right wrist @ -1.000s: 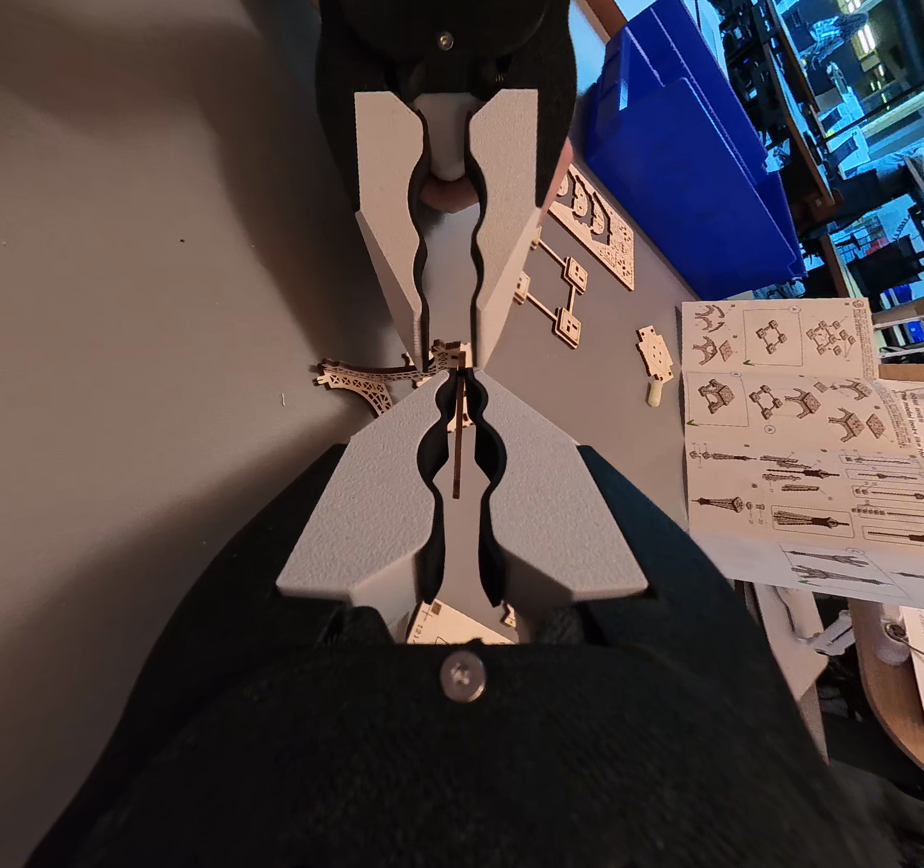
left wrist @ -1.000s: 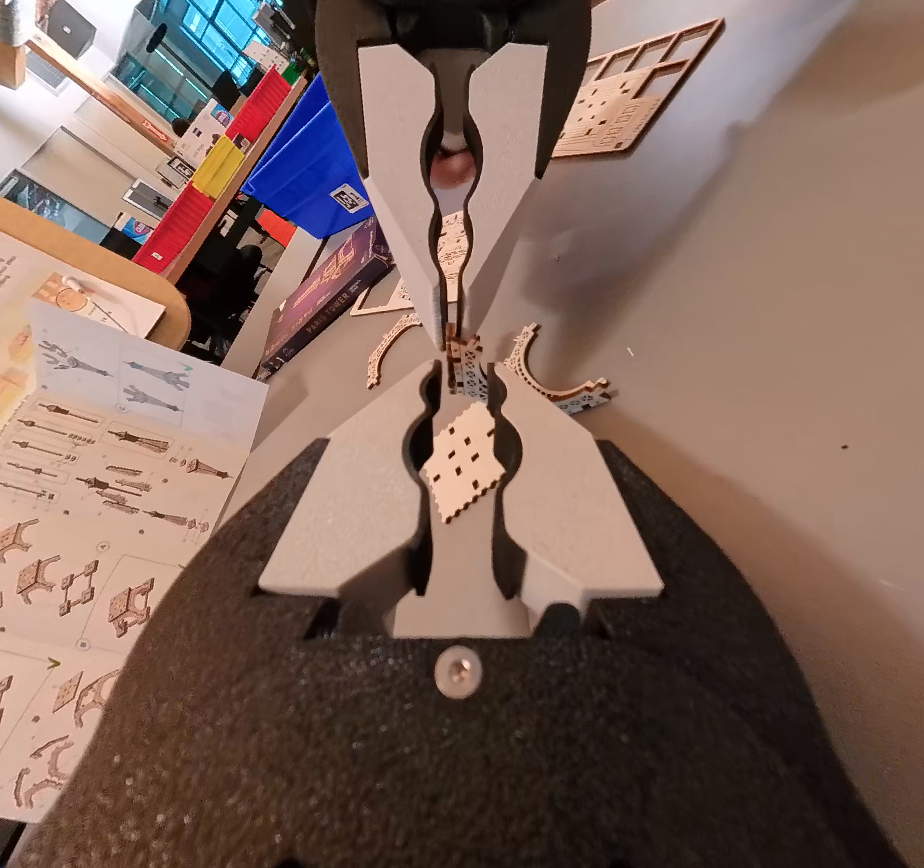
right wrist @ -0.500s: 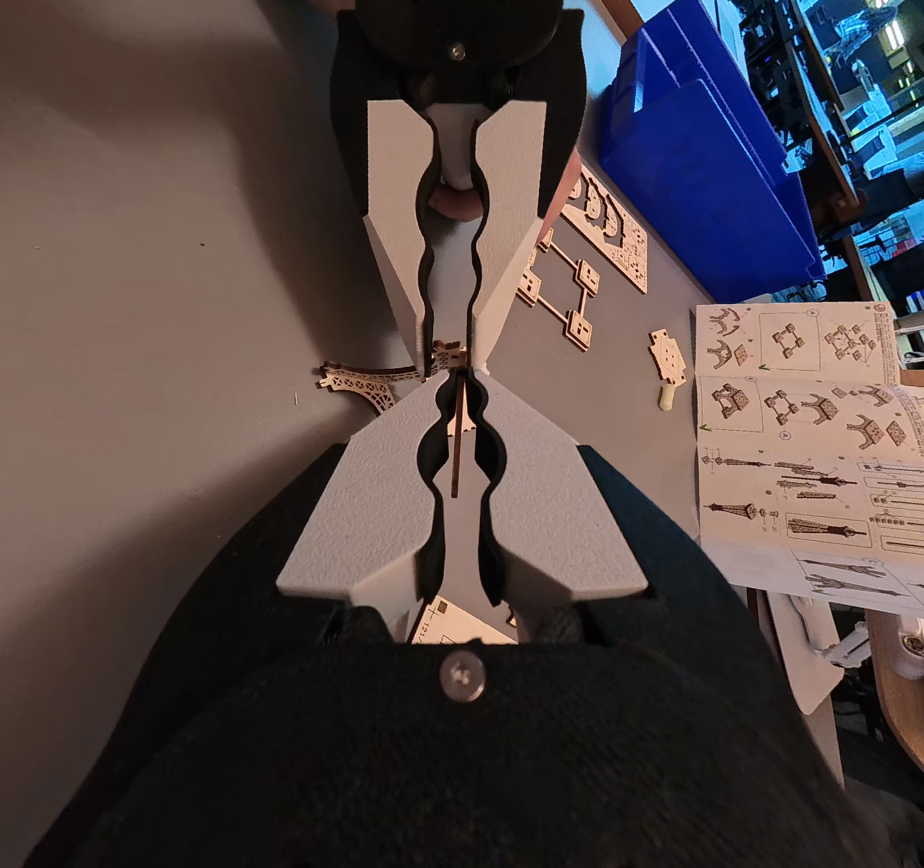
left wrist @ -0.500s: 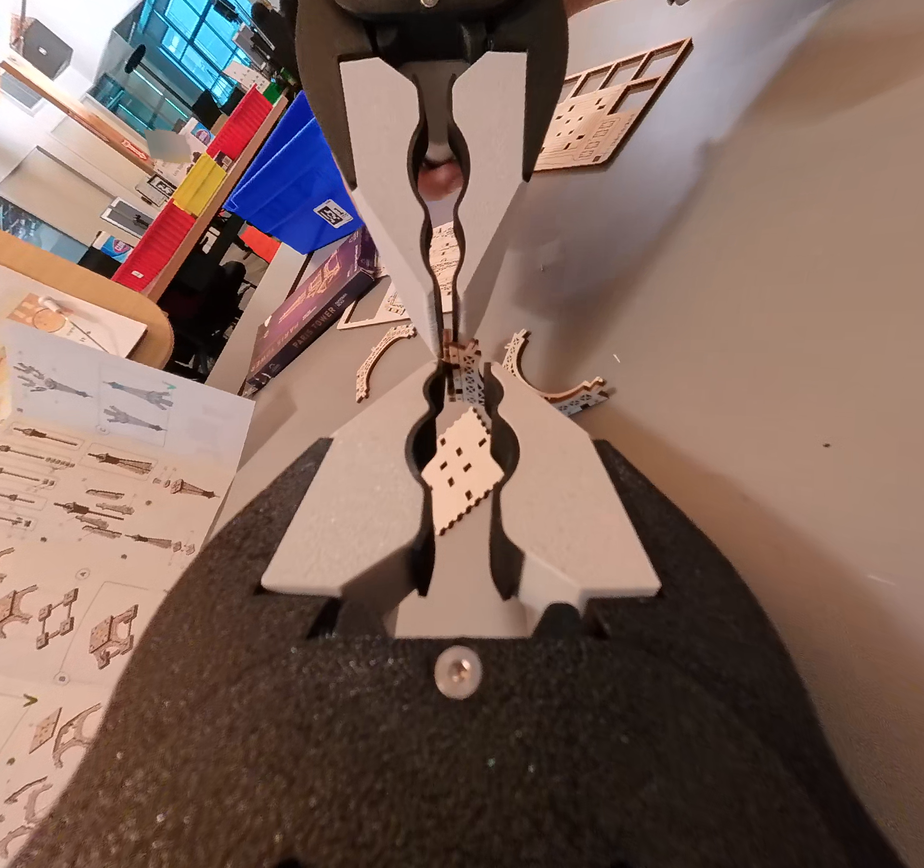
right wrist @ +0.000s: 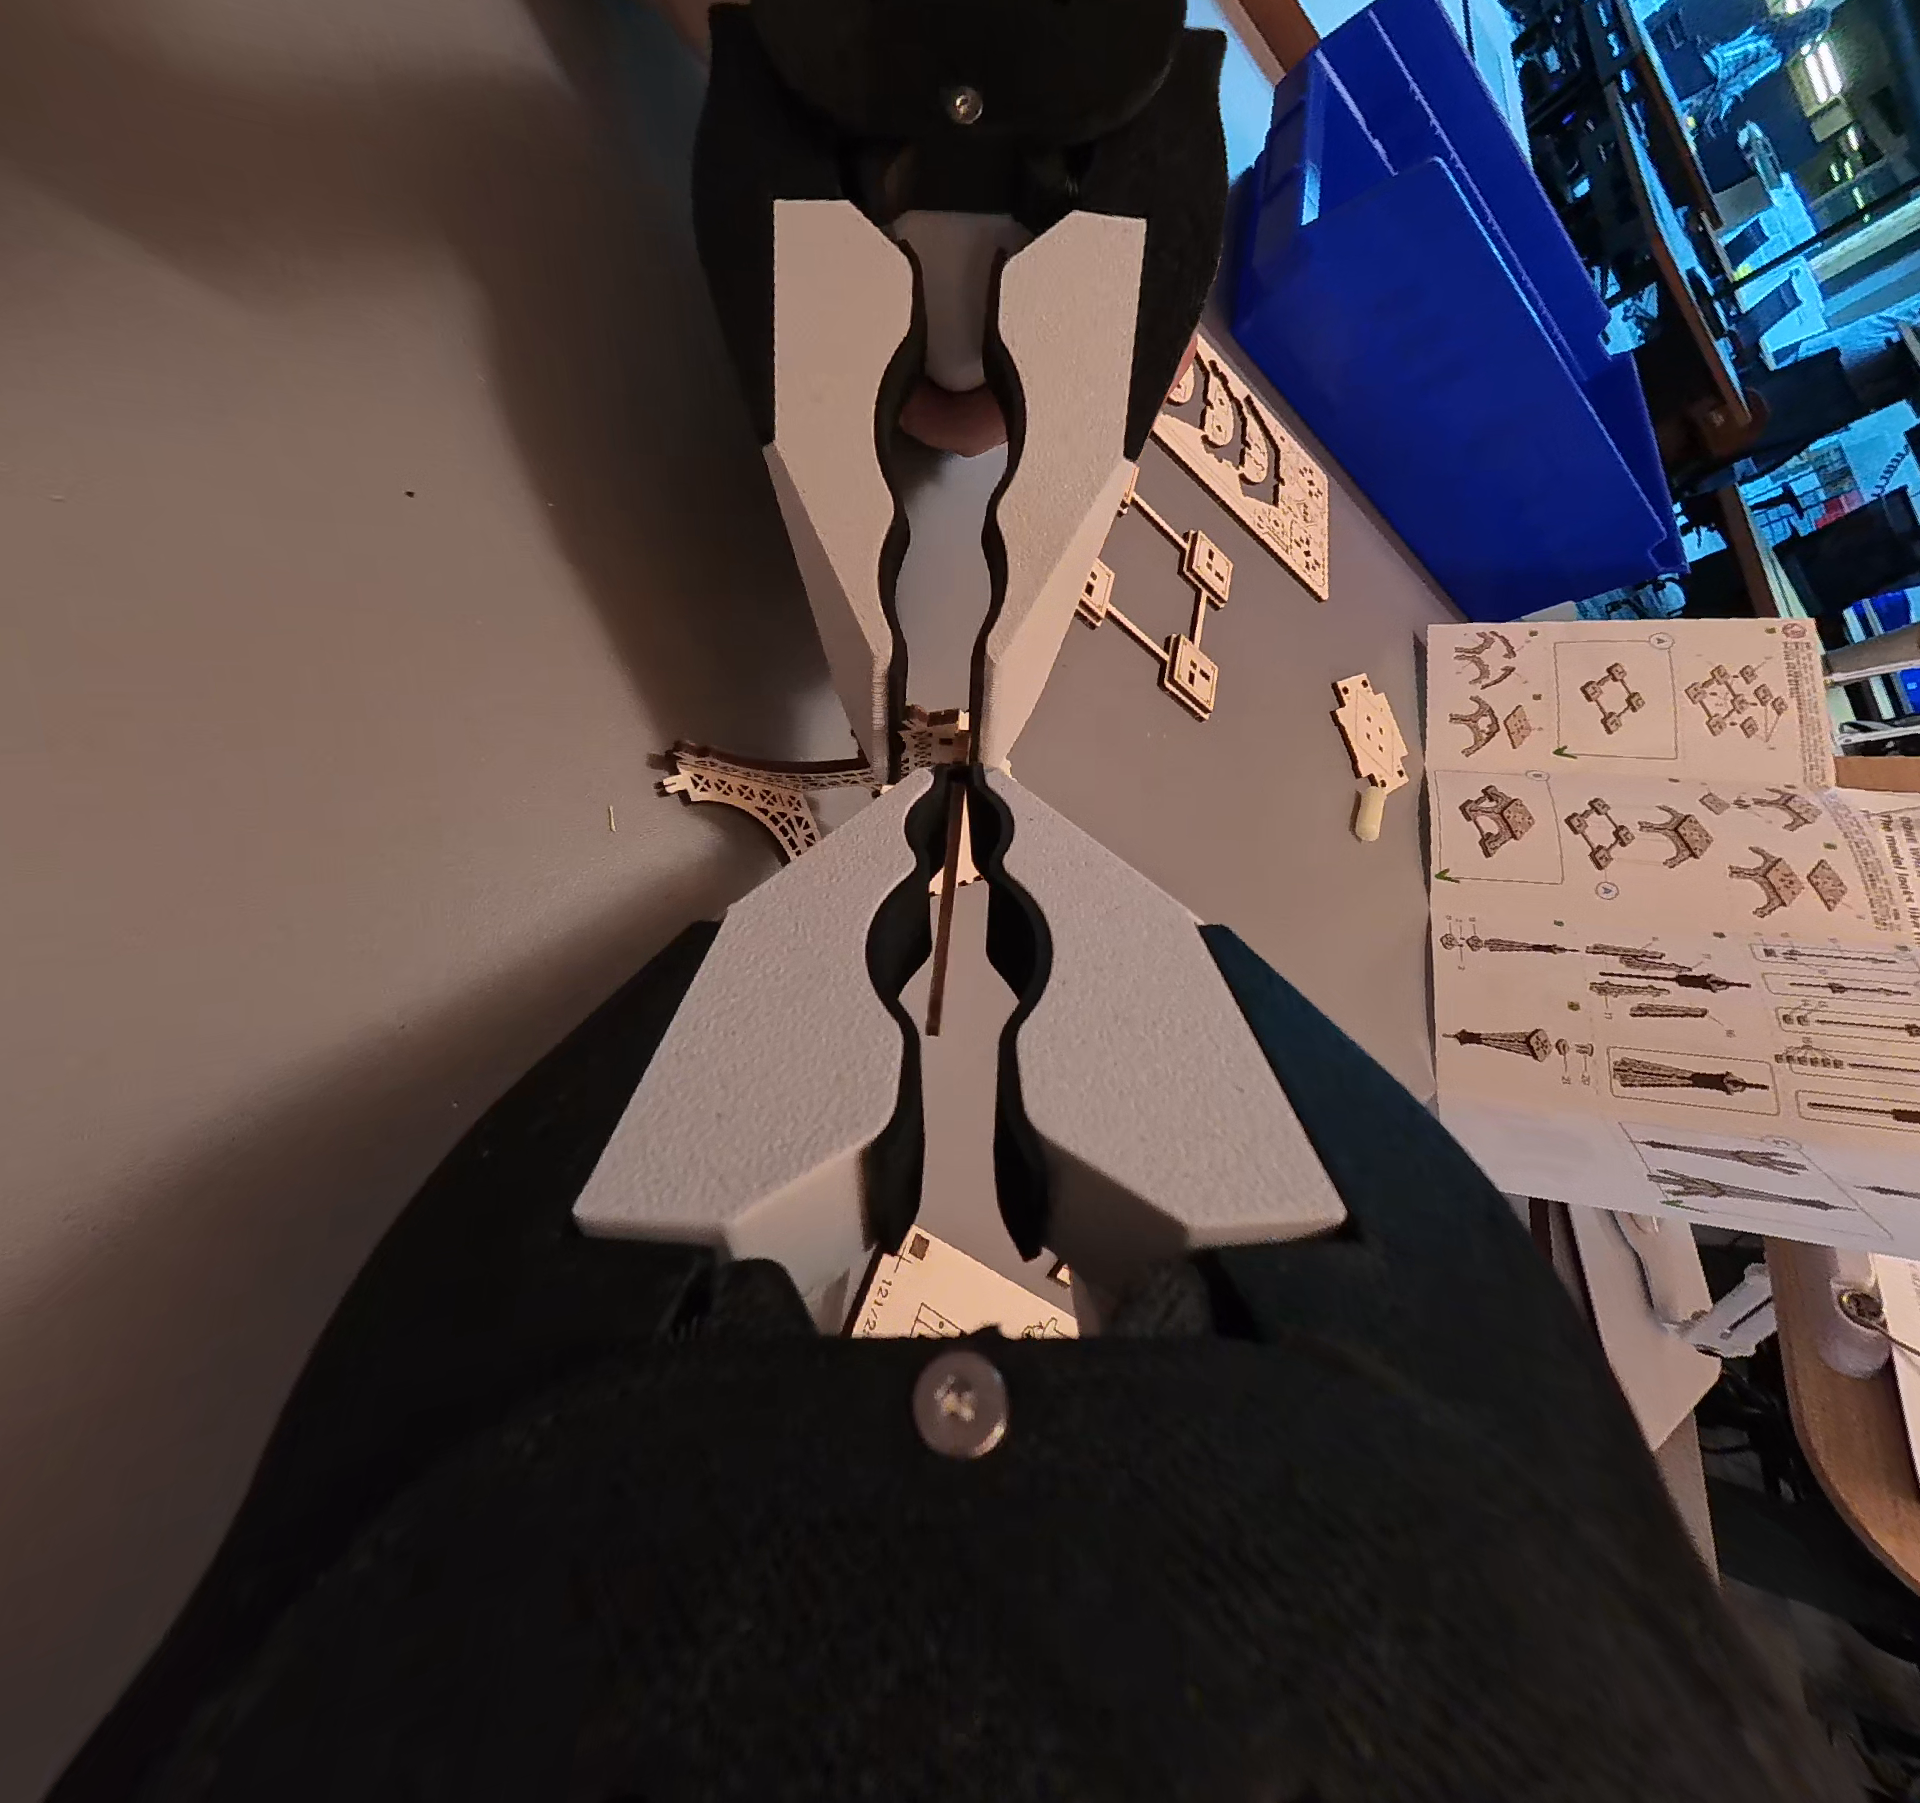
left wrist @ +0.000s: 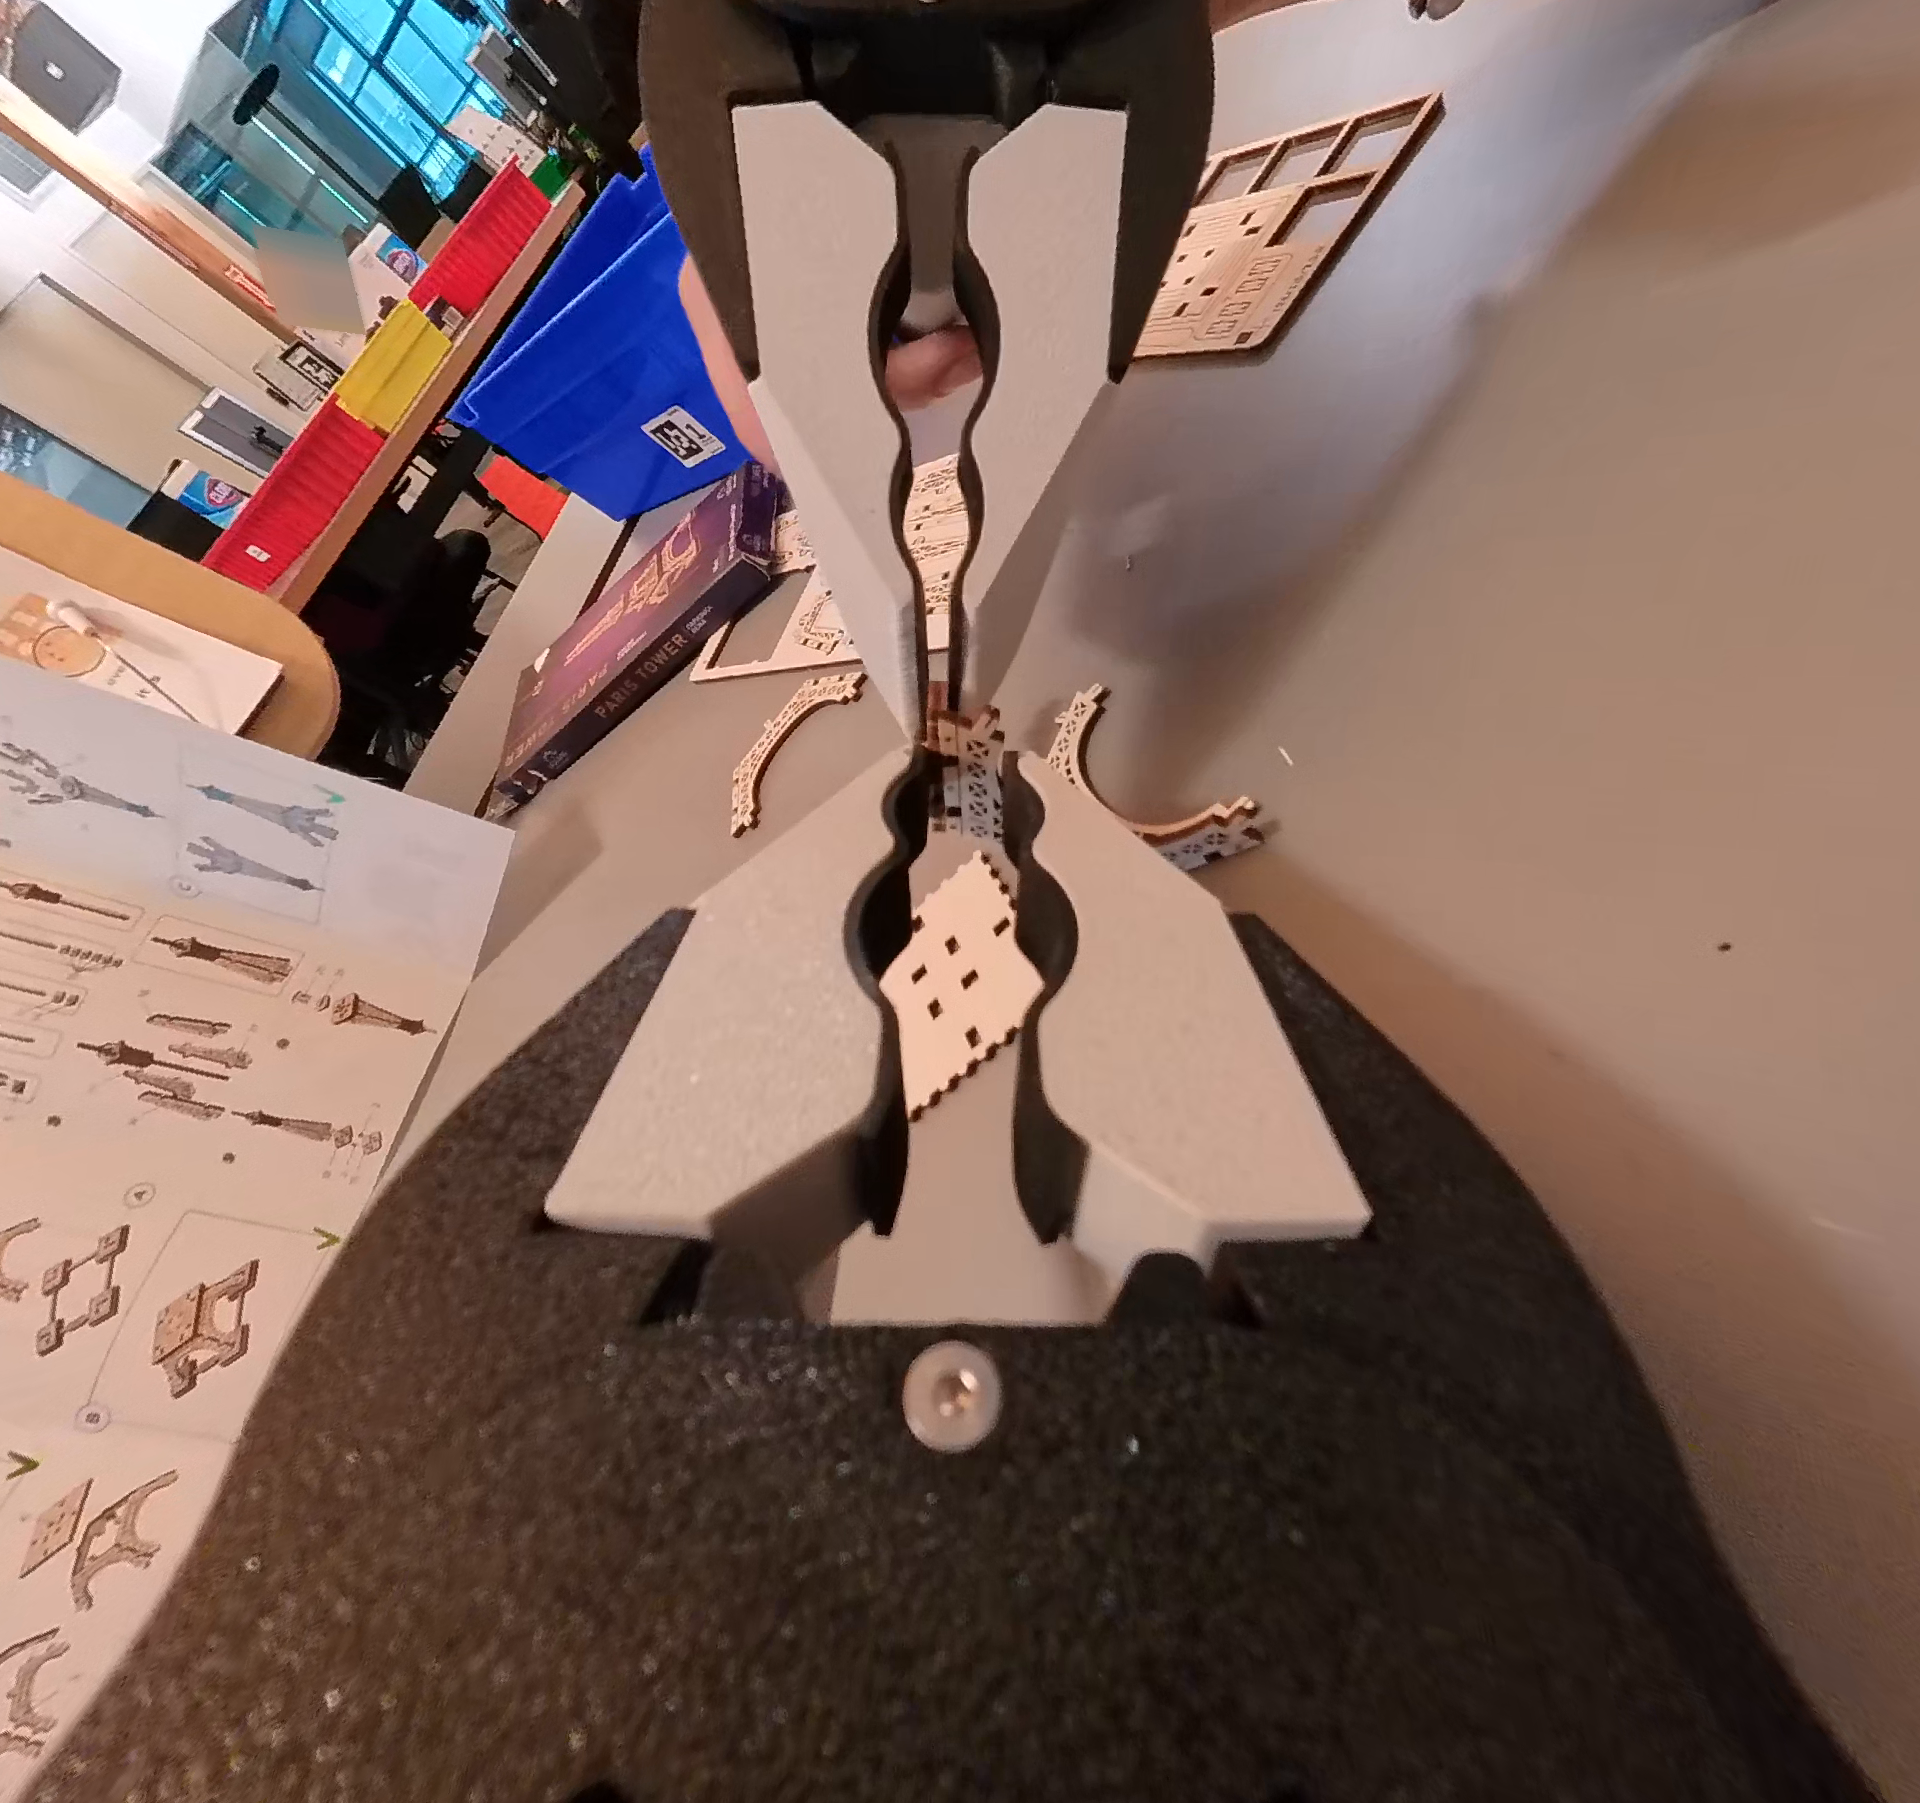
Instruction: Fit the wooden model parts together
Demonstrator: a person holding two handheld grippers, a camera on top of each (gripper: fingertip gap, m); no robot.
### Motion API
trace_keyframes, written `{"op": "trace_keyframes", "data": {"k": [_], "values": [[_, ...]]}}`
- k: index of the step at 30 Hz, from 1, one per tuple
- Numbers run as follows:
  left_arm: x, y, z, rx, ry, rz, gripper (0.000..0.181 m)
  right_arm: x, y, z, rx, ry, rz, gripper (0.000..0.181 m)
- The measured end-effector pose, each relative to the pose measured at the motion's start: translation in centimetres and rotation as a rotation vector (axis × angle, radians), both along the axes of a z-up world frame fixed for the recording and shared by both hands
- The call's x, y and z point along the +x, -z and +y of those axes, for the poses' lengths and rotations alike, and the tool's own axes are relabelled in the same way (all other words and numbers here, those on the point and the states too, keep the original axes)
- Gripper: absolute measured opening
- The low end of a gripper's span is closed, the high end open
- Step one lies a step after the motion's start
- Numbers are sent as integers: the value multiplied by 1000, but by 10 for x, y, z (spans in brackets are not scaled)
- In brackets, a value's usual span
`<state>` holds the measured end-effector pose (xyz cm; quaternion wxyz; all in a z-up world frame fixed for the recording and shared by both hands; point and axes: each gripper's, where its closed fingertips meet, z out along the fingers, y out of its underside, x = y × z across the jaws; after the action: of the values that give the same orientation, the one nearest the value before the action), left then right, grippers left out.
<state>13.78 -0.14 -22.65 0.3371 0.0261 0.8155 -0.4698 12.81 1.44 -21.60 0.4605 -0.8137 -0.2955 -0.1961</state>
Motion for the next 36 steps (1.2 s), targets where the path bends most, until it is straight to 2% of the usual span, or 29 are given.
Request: {"op": "trace_keyframes", "data": {"k": [13, 16, 17, 21, 22, 32, 34, 36], "values": [[1, 0, 0, -6, -8, 8, 10, 1, 0, -1, 10, 20, -23, 1], [1, 0, 1, -1, -16, -15, 11, 8, 0, 0, 29, 60, -75, 11], [2, 0, 1, 1, -21, -17, 11, 7, 2, 0, 14, 52, -76, 5], [5, 0, 3, -1, -49, -31, 13, 11, 1, 1, 16, 71, -105, 4], [7, -2, 4, -7, -61, -44, 20, 13, 1, 0, 20, 78, -112, 0], [4, -1, 9, 10, -69, -75, 20, 15, 4, -4, 14, 98, -84, 0], [4, -1, 9, 9, -69, -76, 21, 19, 7, -5, 11, 119, -78, 17], [3, -2, 12, 8, -74, -60, 26, 21, 13, -5, -17, 134, -78, 25]]}}
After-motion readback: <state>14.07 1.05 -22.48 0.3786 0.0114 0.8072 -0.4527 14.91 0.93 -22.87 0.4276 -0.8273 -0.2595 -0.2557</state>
